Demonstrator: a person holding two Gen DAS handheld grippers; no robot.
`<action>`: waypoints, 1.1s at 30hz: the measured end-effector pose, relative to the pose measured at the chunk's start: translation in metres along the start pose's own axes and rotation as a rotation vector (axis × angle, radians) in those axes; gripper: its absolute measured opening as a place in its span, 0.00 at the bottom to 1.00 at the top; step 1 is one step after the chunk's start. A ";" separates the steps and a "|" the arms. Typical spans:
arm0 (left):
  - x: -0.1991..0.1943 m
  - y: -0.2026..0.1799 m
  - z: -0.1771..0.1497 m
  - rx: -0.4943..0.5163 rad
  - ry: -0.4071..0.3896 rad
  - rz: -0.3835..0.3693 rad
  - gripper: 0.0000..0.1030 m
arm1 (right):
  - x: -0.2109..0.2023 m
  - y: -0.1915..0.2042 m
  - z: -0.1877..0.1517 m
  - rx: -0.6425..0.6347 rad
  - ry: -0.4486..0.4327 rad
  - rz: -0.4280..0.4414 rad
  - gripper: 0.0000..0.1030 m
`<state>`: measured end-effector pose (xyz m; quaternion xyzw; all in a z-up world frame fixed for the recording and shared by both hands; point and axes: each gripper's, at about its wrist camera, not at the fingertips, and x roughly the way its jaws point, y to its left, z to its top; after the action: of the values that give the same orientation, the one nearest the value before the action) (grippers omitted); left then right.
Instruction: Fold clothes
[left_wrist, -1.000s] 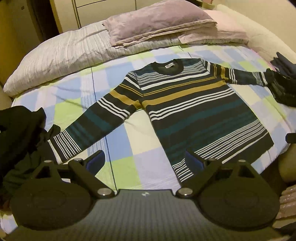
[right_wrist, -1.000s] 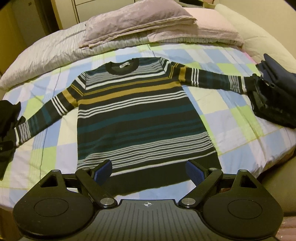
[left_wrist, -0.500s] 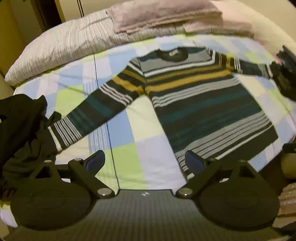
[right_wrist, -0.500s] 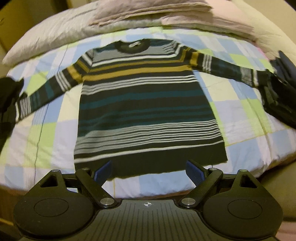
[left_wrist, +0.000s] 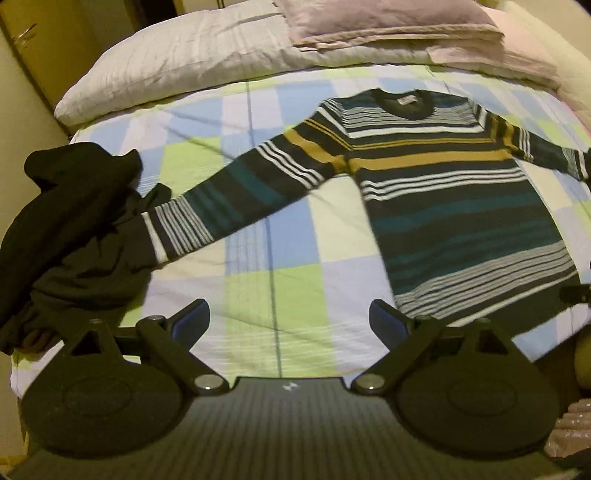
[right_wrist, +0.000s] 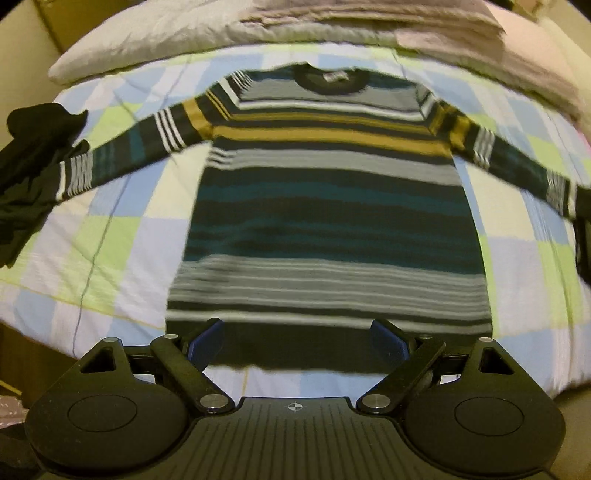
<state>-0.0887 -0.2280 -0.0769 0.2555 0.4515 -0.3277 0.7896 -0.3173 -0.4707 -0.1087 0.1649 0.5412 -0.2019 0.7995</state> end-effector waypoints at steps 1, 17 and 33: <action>0.003 0.011 0.001 0.005 -0.005 0.003 0.88 | 0.001 0.008 0.007 -0.009 -0.013 0.006 0.87; 0.079 0.192 0.003 0.399 -0.128 0.048 0.88 | 0.114 0.339 0.113 -0.593 -0.238 0.250 0.54; 0.124 0.270 -0.041 0.293 -0.111 0.083 0.88 | 0.284 0.489 0.114 -1.082 -0.279 0.248 0.06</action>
<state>0.1375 -0.0584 -0.1758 0.3679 0.3435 -0.3708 0.7805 0.1129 -0.1439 -0.3102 -0.2337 0.4332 0.1795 0.8518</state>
